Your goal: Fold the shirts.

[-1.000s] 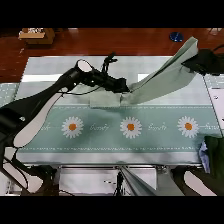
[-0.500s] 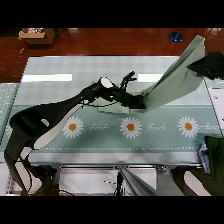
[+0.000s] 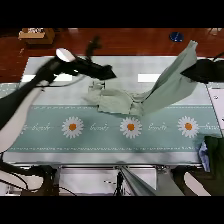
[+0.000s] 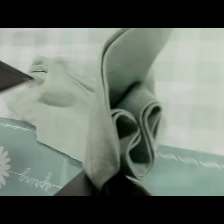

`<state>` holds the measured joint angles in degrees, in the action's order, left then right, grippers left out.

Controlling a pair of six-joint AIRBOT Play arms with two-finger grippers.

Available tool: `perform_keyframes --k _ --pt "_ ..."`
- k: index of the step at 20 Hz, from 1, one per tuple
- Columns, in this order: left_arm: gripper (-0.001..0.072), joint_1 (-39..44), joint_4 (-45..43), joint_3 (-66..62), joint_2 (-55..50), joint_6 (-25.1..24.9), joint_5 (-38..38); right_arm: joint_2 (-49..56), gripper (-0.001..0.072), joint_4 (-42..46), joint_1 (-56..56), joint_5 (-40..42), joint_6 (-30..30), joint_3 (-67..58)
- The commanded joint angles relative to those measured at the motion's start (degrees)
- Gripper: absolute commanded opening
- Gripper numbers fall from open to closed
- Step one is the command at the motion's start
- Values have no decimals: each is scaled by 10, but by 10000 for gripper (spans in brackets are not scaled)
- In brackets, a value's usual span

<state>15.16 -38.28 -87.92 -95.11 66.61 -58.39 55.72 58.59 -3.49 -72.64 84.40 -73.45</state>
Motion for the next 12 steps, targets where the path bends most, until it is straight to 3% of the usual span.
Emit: perform_keyframes --k 1,6,12 --pt "18 -126 -104 0 85 1 -64 36 36 5 88 101 21 0" --pt "19 -261 -123 0 162 0 -124 174 36 4 225 256 41 0" --pt "19 -288 -123 17 212 -21 -180 340 37 -22 356 438 77 0"
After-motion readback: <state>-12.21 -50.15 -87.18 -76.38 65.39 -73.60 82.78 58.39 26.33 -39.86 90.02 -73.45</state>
